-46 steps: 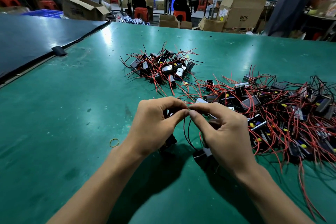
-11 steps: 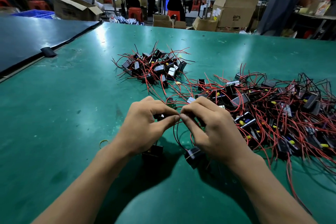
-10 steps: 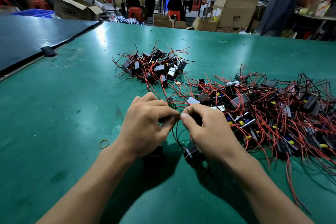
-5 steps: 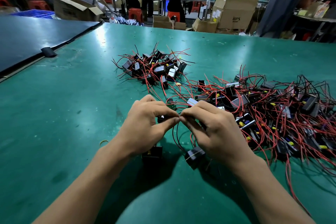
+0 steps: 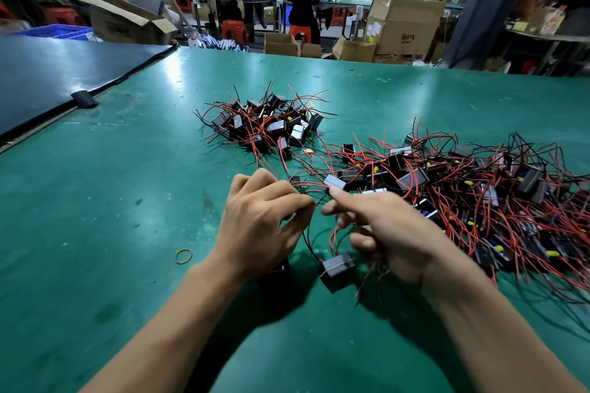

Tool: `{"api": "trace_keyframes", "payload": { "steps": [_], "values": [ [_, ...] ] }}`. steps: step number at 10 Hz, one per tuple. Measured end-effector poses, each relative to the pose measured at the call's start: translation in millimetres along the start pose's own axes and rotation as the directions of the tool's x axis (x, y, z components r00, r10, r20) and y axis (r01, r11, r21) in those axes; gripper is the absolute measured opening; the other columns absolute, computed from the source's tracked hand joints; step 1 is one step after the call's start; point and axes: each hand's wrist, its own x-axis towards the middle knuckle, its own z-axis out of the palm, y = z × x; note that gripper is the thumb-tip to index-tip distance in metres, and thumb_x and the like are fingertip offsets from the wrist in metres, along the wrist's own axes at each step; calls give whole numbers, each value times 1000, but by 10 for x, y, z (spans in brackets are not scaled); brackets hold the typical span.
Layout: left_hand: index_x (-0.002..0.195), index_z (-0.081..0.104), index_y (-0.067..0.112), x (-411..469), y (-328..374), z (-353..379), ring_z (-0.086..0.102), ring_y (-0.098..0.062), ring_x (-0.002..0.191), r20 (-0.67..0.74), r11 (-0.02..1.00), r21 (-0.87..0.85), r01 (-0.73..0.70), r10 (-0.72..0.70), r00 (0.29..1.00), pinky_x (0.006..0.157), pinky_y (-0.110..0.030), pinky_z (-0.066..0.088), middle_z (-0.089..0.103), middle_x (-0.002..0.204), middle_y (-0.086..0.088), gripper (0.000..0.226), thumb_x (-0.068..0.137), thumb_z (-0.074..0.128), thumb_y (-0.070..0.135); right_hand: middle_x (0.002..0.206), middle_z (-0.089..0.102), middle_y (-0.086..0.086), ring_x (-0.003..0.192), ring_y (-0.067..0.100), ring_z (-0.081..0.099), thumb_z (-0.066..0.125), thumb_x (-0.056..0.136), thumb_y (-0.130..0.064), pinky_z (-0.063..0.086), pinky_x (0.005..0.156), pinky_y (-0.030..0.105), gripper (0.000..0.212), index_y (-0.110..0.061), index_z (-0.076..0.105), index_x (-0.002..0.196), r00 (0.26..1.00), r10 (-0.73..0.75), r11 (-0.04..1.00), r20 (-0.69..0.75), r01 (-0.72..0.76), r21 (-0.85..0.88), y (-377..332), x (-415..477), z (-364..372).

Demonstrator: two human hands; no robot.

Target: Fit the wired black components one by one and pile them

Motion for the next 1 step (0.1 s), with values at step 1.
{"api": "trace_keyframes", "payload": {
  "steps": [1],
  "values": [
    [81, 76, 24, -26, -25, 17, 52, -19, 72, 19, 997, -52, 53, -52, 998, 66, -36, 38, 67, 76, 13, 10, 88, 69, 28, 74, 64, -1, 40, 7, 43, 68, 89, -44, 32, 38, 16, 30, -15, 76, 93, 944, -326, 930, -58, 309, -200, -178, -123, -172]
  ]
}}
